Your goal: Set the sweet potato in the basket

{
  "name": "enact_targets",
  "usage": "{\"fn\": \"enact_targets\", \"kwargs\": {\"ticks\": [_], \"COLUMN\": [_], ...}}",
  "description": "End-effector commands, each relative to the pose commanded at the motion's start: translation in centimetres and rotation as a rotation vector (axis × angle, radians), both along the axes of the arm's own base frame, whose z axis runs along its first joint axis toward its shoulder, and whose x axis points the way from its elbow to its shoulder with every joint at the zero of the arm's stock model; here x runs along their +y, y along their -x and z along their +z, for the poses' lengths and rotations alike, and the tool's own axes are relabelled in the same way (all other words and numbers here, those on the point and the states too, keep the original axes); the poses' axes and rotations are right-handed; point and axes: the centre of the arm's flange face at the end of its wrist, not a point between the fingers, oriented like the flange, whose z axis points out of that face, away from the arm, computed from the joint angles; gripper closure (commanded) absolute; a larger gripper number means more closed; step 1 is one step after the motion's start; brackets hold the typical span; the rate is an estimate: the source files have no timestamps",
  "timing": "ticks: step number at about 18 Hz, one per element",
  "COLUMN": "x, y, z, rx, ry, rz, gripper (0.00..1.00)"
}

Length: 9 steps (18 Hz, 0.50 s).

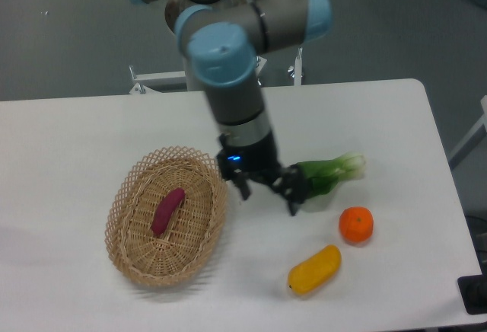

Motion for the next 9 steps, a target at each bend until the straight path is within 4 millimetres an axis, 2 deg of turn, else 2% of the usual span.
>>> {"fn": "enact_targets", "kwargs": {"ticks": [2,5,9], "x": [-2.4,-4.6,-5.2], "y": [2.0,4.0,4.4], "z": [0.5,0.3,0.6], "rx": [-0.011,-0.028,-0.024], "ry": [0.033,0.026,0.025], "rz": [-0.061,-0.128,-0.125], "gripper": [0.00,0.00,0.00]}}
